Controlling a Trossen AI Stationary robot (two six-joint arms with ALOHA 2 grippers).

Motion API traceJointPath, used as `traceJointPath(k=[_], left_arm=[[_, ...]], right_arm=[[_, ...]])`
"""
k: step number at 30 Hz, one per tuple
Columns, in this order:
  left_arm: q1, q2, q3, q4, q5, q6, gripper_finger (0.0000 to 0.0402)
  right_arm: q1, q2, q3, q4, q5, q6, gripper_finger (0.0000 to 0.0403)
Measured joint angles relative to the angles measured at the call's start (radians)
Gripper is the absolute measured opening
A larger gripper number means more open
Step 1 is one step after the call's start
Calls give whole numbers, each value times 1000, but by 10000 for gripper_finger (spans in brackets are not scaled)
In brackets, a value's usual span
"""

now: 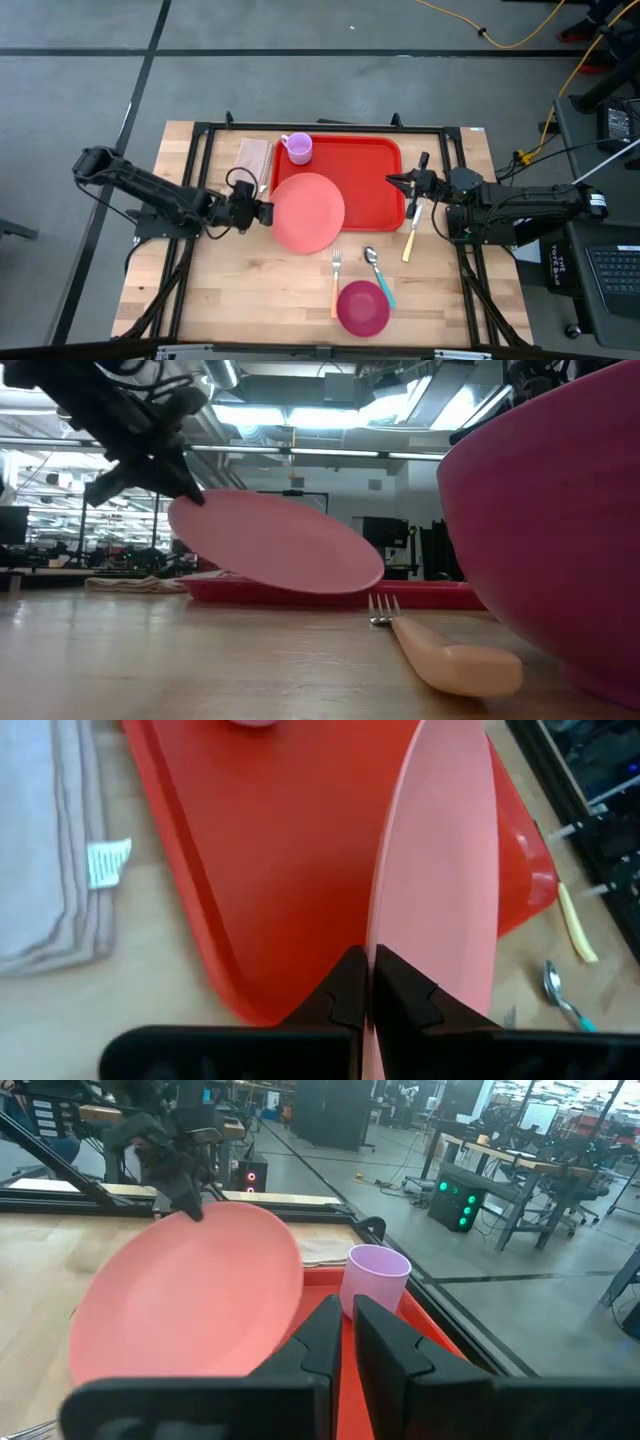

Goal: Set up tray
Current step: Put the pink plate on the red tray at the bottom of the purple mug

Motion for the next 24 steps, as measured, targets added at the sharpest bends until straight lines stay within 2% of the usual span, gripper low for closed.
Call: traceJointPath(k=[12,18,24], left_arm=[[268,0,0,25,171,137,2],[349,11,0,53,223,219,2],[406,79,0,66,303,236,2]], right_arm=[[0,0,0,6,0,-2,36],[0,0,0,6,1,-3,36],[0,0,0,6,2,-4,36]])
